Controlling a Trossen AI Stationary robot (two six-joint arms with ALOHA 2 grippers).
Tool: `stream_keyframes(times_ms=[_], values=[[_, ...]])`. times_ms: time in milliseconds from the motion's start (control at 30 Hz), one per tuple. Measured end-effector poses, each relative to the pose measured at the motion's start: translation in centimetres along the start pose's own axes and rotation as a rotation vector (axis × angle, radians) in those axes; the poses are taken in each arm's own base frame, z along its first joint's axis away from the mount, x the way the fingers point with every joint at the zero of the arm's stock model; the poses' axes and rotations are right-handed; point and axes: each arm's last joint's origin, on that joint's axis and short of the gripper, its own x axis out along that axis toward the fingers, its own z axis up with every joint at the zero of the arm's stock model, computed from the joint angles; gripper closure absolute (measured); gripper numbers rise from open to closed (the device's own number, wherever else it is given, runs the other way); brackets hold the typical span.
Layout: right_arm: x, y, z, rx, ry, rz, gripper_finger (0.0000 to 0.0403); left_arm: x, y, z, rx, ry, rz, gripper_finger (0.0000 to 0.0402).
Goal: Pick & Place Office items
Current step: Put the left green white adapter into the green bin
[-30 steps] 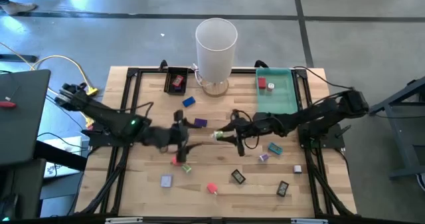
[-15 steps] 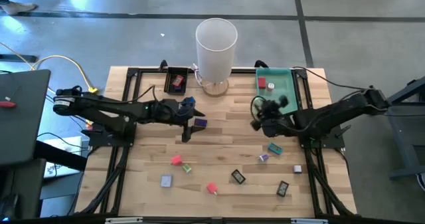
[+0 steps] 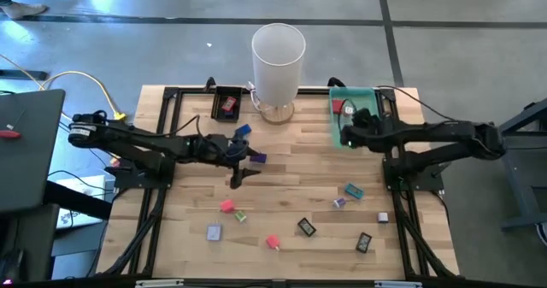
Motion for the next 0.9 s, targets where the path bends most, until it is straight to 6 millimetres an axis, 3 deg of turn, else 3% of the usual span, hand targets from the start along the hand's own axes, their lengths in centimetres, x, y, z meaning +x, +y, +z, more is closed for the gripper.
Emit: stream_keyframes(times_ms=[200, 467, 700, 900], values=[[3.0, -1.7, 1.5, 0.073, 0.196, 0.061, 0.0283, -0.1, -1.3, -0.1, 0.012, 0.003, -0.046, 0.0127], [6.0, -3.3, 2.9, 0.087, 0.242, 0.056, 0.0283, -0.2, -2.5, -0.2, -0.013, 0.007, -0.092, 0.0127], [10.2, -2.4, 3.8, 0.081, 0.251, 0.080, 0.0280, -0.2, -2.7, -0.2, -0.011, 0.007, -0.099, 0.0127], [13.5, -1.6, 3.0, 0.072, 0.285, -0.053, 0.0282, -0.2, -2.7, -0.2, -0.014, 0.009, -0.111, 0.0127]])
